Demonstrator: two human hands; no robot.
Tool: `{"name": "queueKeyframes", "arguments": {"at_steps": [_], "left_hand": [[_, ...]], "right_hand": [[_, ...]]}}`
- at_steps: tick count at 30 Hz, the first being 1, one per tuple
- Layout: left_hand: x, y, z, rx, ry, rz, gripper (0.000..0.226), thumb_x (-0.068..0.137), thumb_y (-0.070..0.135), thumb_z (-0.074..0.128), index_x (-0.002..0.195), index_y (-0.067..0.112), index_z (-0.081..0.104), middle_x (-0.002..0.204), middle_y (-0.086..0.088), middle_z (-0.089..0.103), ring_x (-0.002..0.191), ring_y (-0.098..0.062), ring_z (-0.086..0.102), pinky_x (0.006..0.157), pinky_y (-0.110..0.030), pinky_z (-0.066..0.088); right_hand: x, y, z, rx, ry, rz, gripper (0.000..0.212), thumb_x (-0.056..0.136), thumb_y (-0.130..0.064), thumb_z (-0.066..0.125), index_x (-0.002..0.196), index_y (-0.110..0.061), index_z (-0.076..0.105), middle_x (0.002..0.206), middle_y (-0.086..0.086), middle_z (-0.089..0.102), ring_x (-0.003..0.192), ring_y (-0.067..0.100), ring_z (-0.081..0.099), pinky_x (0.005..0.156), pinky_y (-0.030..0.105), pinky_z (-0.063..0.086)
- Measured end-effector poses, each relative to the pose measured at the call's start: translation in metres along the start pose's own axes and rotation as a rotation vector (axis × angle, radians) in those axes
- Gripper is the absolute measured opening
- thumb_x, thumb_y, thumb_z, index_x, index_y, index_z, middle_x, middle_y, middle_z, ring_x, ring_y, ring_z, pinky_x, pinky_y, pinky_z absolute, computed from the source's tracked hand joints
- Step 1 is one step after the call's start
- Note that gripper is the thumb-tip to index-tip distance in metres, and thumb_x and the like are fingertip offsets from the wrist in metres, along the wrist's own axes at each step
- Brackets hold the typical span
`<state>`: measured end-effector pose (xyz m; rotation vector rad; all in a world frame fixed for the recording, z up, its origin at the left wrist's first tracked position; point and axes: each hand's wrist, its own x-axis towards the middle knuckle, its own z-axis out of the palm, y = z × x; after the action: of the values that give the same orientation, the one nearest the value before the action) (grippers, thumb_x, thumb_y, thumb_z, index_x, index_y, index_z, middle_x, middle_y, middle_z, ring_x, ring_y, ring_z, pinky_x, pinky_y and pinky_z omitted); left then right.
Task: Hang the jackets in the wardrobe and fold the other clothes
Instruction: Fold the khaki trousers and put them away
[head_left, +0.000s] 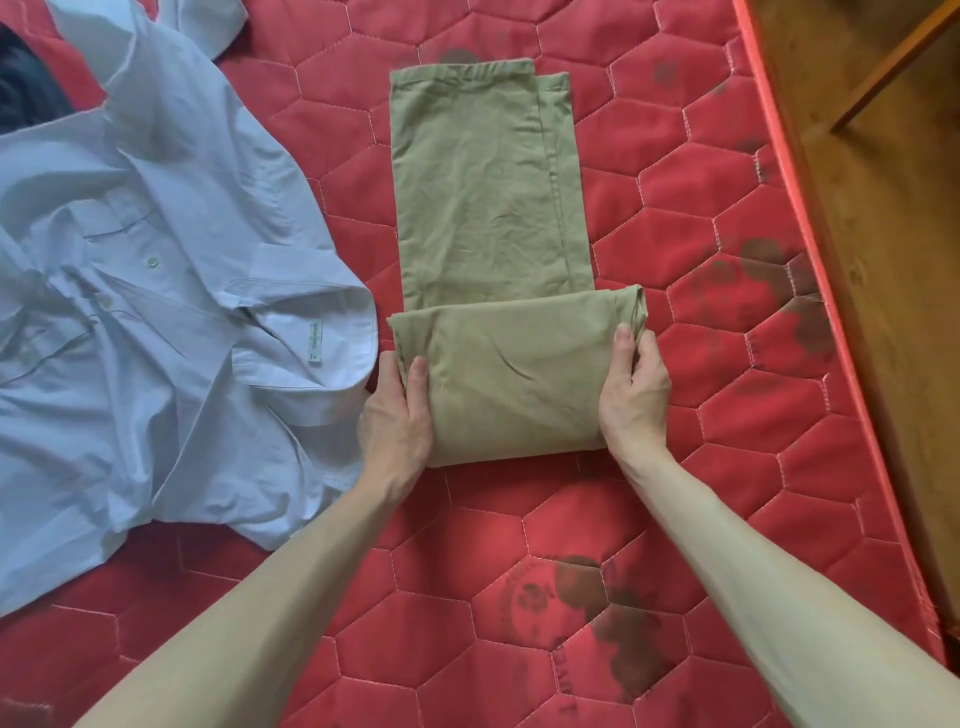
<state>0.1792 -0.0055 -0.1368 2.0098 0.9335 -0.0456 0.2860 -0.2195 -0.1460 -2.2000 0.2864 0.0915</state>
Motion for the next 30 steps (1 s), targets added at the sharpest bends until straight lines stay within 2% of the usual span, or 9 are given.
{"name": "queueKeyframes", "arguments": {"at_steps": [4, 6, 7, 9, 11, 14, 22, 26, 30], "left_hand": [[0.014, 0.006, 0.000, 0.124, 0.070, -0.011, 0.035, 0.109, 0.043, 0.045, 0.089, 0.014, 0.044, 0.075, -0.007, 0.058, 0.082, -0.040, 0.060, 0.069, -0.042, 0.036], [0.013, 0.010, 0.004, 0.163, 0.100, -0.043, 0.032, 0.107, 0.045, 0.046, 0.098, 0.014, 0.050, 0.085, -0.011, 0.065, 0.089, -0.041, 0.063, 0.071, -0.042, 0.038], [0.010, 0.012, 0.005, 0.170, 0.126, -0.050, 0.029, 0.106, 0.043, 0.048, 0.110, 0.014, 0.052, 0.097, -0.013, 0.068, 0.096, -0.041, 0.064, 0.074, -0.042, 0.041], [0.000, 0.014, 0.009, 0.200, 0.173, 0.035, 0.042, 0.104, 0.034, 0.054, 0.139, 0.012, 0.046, 0.130, -0.015, 0.060, 0.121, -0.037, 0.056, 0.096, -0.046, 0.043], [-0.008, 0.010, 0.013, 0.343, 0.165, 0.237, 0.059, 0.104, 0.027, 0.053, 0.156, 0.007, 0.035, 0.157, -0.019, 0.039, 0.145, -0.035, 0.038, 0.120, -0.046, 0.032], [-0.016, -0.003, 0.017, 0.557, 0.072, 0.488, 0.063, 0.106, 0.033, 0.043, 0.162, 0.007, 0.031, 0.171, -0.018, 0.020, 0.160, -0.031, 0.016, 0.128, -0.049, 0.019], [0.002, -0.022, 0.004, 0.708, -0.179, 0.771, 0.103, 0.093, 0.079, 0.041, 0.165, 0.007, 0.021, 0.172, -0.025, 0.007, 0.159, -0.045, 0.001, 0.128, -0.059, 0.011], [0.014, -0.030, -0.016, 0.818, -0.286, 0.956, 0.112, 0.077, 0.064, 0.064, 0.165, 0.008, 0.023, 0.172, -0.023, 0.010, 0.158, -0.048, 0.003, 0.124, -0.063, 0.020], [0.014, -0.023, -0.022, 0.971, -0.348, 0.959, 0.123, 0.059, 0.049, 0.076, 0.163, 0.005, 0.026, 0.169, -0.029, 0.016, 0.156, -0.052, 0.012, 0.124, -0.063, 0.022]], "right_hand": [[0.007, 0.000, 0.002, -0.146, 0.033, -0.025, 0.043, 0.108, -0.040, 0.053, 0.071, -0.021, 0.043, 0.063, -0.004, 0.042, 0.061, 0.021, 0.039, 0.069, 0.039, 0.032], [0.008, -0.002, 0.001, -0.206, 0.057, -0.055, 0.023, 0.107, -0.036, 0.056, 0.110, -0.015, 0.065, 0.099, 0.006, 0.064, 0.093, 0.027, 0.059, 0.086, 0.042, 0.043], [0.008, -0.004, 0.001, -0.244, 0.064, -0.110, 0.036, 0.106, -0.032, 0.057, 0.135, -0.011, 0.060, 0.125, 0.011, 0.062, 0.117, 0.029, 0.058, 0.101, 0.040, 0.043], [0.007, -0.003, -0.002, -0.347, 0.048, -0.320, 0.051, 0.107, -0.025, 0.055, 0.153, -0.003, 0.046, 0.151, 0.018, 0.049, 0.142, 0.031, 0.046, 0.118, 0.039, 0.034], [0.002, 0.004, -0.004, -0.439, -0.070, -0.548, 0.058, 0.107, -0.030, 0.051, 0.156, 0.001, 0.041, 0.163, 0.019, 0.039, 0.154, 0.032, 0.034, 0.124, 0.043, 0.027], [-0.005, 0.023, -0.008, -0.497, -0.286, -0.714, 0.074, 0.105, -0.044, 0.048, 0.159, 0.004, 0.032, 0.170, 0.020, 0.024, 0.159, 0.034, 0.021, 0.127, 0.050, 0.025], [-0.001, 0.029, -0.008, -0.570, -0.397, -0.708, 0.106, 0.093, -0.068, 0.050, 0.164, 0.002, 0.014, 0.173, 0.022, 0.003, 0.162, 0.034, 0.004, 0.129, 0.053, 0.019], [0.009, 0.033, -0.020, -0.651, -0.479, -0.815, 0.123, 0.081, -0.080, 0.059, 0.166, -0.005, 0.010, 0.173, 0.023, -0.005, 0.161, 0.037, -0.001, 0.129, 0.053, 0.016], [0.023, 0.040, -0.036, -0.647, -0.584, -0.967, 0.129, 0.073, -0.080, 0.070, 0.166, -0.009, 0.016, 0.173, 0.023, 0.000, 0.161, 0.040, 0.003, 0.126, 0.059, 0.024]]}}
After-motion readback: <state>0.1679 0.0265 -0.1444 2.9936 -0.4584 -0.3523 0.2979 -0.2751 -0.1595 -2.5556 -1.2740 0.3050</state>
